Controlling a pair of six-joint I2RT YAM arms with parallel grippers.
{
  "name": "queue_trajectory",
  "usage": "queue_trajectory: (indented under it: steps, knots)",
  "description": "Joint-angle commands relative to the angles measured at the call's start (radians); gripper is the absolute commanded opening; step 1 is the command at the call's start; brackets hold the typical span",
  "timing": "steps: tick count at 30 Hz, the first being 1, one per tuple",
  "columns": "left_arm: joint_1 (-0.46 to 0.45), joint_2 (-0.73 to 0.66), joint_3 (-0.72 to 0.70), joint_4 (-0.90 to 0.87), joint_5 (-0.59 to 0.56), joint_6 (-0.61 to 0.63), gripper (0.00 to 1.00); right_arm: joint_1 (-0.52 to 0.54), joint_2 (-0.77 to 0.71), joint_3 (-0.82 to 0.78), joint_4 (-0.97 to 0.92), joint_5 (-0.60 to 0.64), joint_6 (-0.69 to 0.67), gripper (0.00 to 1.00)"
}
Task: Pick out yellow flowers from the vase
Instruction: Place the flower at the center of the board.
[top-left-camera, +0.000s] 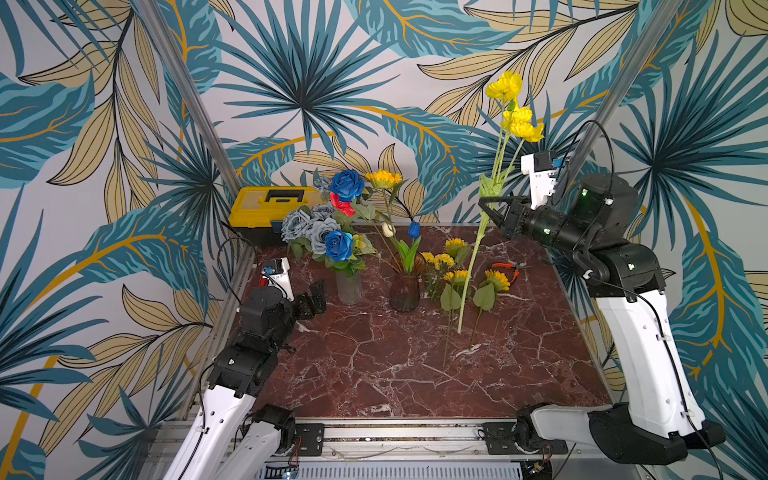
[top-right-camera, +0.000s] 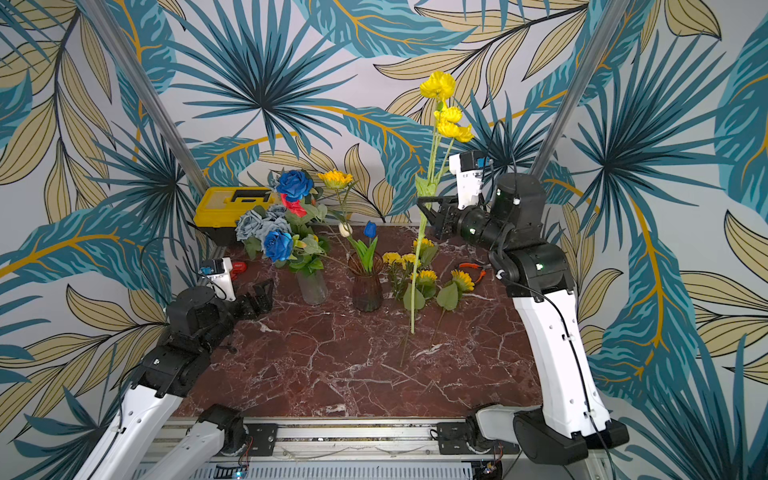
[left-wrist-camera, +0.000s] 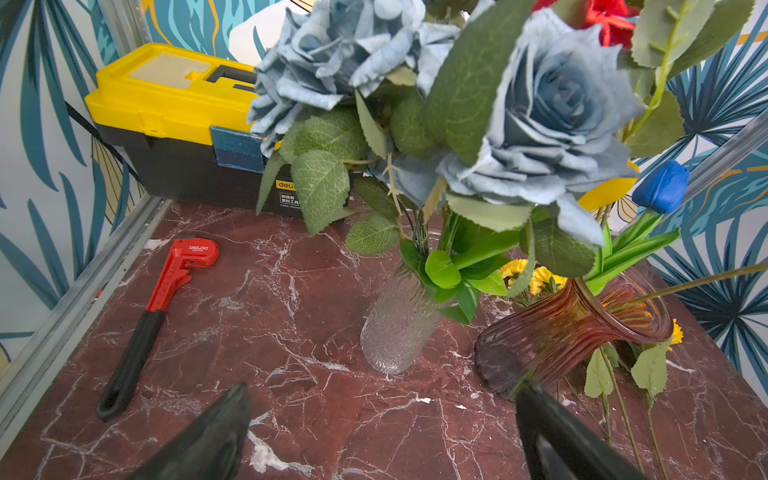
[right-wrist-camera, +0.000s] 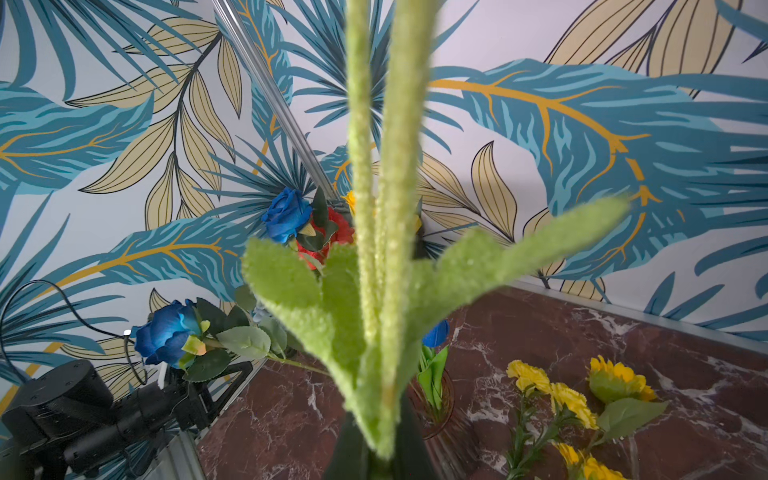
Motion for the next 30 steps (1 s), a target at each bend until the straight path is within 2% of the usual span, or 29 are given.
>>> queue_trajectory:
  steps: [1, 7, 11, 19, 30]
  knots:
    - [0.012, -0.007, -0.02, 0.009, 0.012, -0.003, 0.99, -0.019, 0.015, -0.033, 0.034, -0.121, 0.067, 0.0]
    - [0.013, -0.005, -0.034, 0.014, 0.013, -0.017, 0.99, -0.103, 0.034, -0.135, 0.231, -0.324, 0.248, 0.0]
    - [0.013, -0.002, -0.037, 0.016, 0.02, -0.018, 1.0, -0.156, 0.069, -0.183, 0.295, -0.394, 0.325, 0.0]
    - [0.013, 0.009, -0.036, 0.021, 0.026, -0.02, 0.99, -0.247, 0.167, -0.304, 0.359, -0.437, 0.43, 0.0]
    - [0.014, 0.006, -0.035, 0.022, 0.031, -0.02, 0.99, -0.312, 0.292, -0.49, 0.374, -0.396, 0.408, 0.0]
